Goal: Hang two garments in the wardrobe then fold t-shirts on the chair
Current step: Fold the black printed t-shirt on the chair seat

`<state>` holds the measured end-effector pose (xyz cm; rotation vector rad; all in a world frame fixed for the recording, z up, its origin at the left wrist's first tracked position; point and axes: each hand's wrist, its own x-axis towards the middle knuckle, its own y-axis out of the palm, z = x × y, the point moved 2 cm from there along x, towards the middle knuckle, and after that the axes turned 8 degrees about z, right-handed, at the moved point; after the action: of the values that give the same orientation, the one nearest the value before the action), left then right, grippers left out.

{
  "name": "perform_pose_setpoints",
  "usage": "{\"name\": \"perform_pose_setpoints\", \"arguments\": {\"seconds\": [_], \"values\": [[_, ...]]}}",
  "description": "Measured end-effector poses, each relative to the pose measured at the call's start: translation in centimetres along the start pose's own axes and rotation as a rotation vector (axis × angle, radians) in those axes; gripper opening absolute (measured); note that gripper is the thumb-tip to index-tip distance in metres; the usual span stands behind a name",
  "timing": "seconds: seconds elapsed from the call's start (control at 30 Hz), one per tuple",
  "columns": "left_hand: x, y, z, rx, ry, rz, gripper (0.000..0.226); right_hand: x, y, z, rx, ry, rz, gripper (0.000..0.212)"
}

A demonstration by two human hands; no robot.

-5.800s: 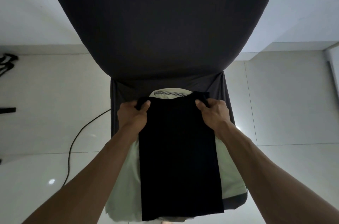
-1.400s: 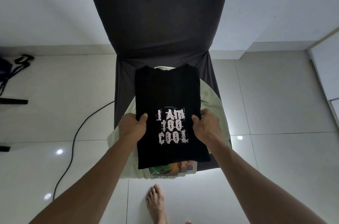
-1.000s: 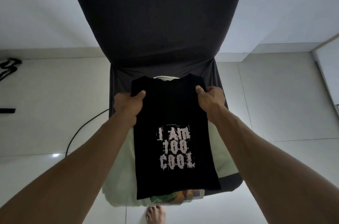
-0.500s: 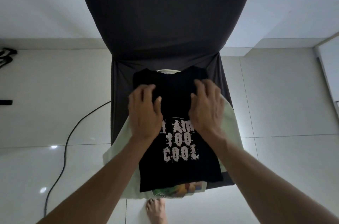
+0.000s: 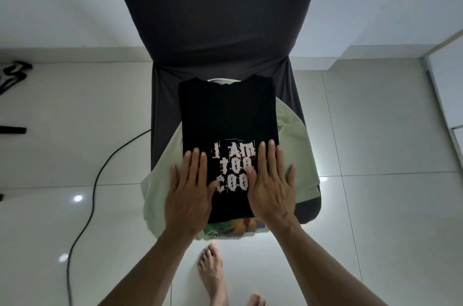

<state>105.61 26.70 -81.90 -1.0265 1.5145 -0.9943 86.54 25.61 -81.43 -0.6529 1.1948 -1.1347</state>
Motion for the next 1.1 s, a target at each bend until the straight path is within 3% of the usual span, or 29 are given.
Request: {"name": "perform_pose_setpoints", "arguments": {"seconds": [0.1, 0.2, 0.33, 0.47, 0.53, 0.67, 0.83, 0.97, 1.1], "values": [[-3.1, -0.2, -0.1, 0.002, -0.116, -0.030, 0.065, -4.0, 0.3, -1.3, 0.058, 0.062, -0.090, 0.060], [-5.3, -0.6, -0.8, -0.174, -0.377, -0.071, 0.048, -6.1, 0.0, -2.1, 0.222, 0.198, -0.218, 0.045], [-6.4, -0.5, -1.2, -0.711, -0.642, 0.012, 0.037, -6.3, -1.1, -2.9, 0.780, 0.430, -0.112, 0.033], [-6.6, -0.6, -0.5, -1.118, -0.758, 0.106, 0.041, -6.4, -2.1, -4.6, 1.130, 0.612, -0.050, 0.032], [-6.8, -0.4, 0.2, -1.200, -0.790, 0.121, 0.039, -6.4, -2.4, -5.6, 1.224, 0.636, -0.014, 0.033], [-7.1, -1.2, 0.3, -1.023, -0.748, 0.101, 0.036, -6.5, -3.3, -5.9, 1.010, 0.548, 0.058, 0.030], [-4.7, -3.9, -0.9, -1.013, -0.722, 0.107, 0.034, -4.5, -5.8, -3.7, 0.785, 0.402, 0.170, 0.018], [-1.1, -5.6, -1.3, -0.993, -0.719, 0.119, 0.034, -1.3, -6.8, -2.4, 0.767, 0.381, 0.241, 0.037], [2.1, -6.3, -1.0, -1.007, -0.719, 0.029, 0.033, 1.5, -7.2, -1.5, 0.747, 0.365, 0.207, 0.035]]}}
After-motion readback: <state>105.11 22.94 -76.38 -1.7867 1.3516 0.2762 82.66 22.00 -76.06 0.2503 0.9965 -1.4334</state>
